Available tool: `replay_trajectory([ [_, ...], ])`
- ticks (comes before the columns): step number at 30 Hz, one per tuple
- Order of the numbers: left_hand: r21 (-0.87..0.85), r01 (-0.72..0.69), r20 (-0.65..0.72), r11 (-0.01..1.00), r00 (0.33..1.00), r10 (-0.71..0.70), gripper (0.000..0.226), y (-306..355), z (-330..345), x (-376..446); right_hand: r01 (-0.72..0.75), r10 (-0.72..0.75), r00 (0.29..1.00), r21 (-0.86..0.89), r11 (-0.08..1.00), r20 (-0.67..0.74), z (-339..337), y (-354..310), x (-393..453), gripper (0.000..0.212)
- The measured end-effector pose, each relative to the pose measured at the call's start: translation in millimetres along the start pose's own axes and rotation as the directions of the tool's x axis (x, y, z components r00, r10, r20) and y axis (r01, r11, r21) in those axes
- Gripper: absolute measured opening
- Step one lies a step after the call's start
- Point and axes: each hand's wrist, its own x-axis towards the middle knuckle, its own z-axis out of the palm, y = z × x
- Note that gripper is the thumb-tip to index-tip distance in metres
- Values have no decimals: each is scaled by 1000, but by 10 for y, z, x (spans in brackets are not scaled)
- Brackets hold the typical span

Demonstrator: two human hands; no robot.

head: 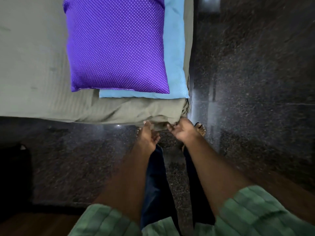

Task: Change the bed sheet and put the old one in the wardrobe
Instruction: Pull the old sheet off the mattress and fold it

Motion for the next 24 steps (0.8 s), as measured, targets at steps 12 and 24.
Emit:
replay_trajectory([
  [12, -446, -16, -10, 895, 1000, 12, 35, 196, 153, 86, 350, -420, 904, -424, 835, -82, -6, -134, -61, 22],
  [24, -695, 103, 258, 712, 960, 112, 35, 303, -26, -136, 41, -88, 991, 401, 915, 100, 245, -105, -306, 29],
])
